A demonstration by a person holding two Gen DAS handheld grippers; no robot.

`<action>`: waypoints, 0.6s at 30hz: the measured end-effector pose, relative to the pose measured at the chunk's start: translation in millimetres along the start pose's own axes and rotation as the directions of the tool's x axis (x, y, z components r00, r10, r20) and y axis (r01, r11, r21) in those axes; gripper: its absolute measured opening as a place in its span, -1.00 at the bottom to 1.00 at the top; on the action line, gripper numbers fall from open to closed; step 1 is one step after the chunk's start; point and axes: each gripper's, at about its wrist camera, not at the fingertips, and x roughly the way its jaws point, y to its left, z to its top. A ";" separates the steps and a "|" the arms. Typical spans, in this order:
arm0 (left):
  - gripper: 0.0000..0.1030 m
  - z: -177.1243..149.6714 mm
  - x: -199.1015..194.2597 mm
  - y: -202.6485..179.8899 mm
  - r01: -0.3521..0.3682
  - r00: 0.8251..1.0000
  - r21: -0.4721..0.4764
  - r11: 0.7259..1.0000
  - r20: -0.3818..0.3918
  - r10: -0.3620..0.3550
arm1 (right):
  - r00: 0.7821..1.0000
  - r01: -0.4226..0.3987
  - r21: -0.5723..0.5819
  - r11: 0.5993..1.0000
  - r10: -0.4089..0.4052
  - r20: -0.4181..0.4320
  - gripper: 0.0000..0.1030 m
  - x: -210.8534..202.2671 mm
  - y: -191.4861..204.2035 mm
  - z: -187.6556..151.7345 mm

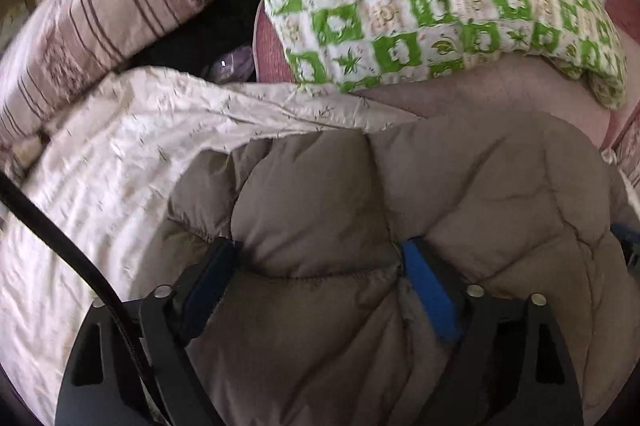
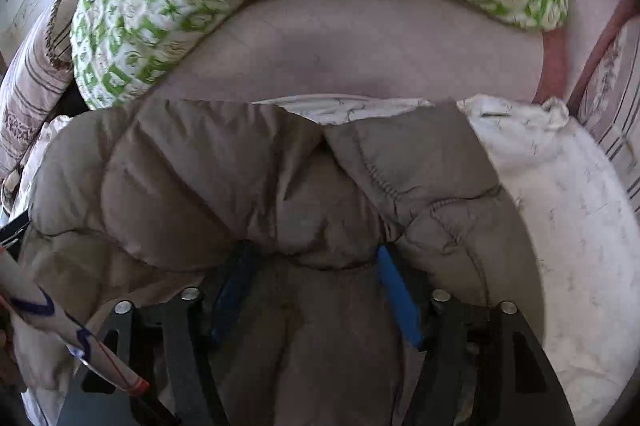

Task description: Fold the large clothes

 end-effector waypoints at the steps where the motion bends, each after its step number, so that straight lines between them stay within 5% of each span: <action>1: 0.75 -0.2 3.7 0.5 -0.003 1.000 -0.005 1.000 0.000 0.003 | 1.000 -0.003 0.002 1.000 0.003 0.006 0.37 2.9 -1.9 -1.3; 9: 0.80 -8.6 -6.6 -6.9 -0.113 0.994 0.013 0.993 0.004 0.113 | 0.997 0.072 0.011 0.997 -0.072 -0.015 0.38 -5.9 3.0 -2.8; 12: 0.80 -28.7 -51.8 0.4 -0.058 0.997 -0.002 0.998 0.052 0.058 | 0.999 0.000 0.046 0.999 -0.002 0.049 0.38 -45.6 12.1 -11.6; 18: 0.80 -98.0 -140.6 24.1 -0.098 0.983 -0.024 0.995 0.152 0.100 | 0.988 -0.090 0.061 0.994 0.082 0.132 0.38 -135.5 24.4 -73.3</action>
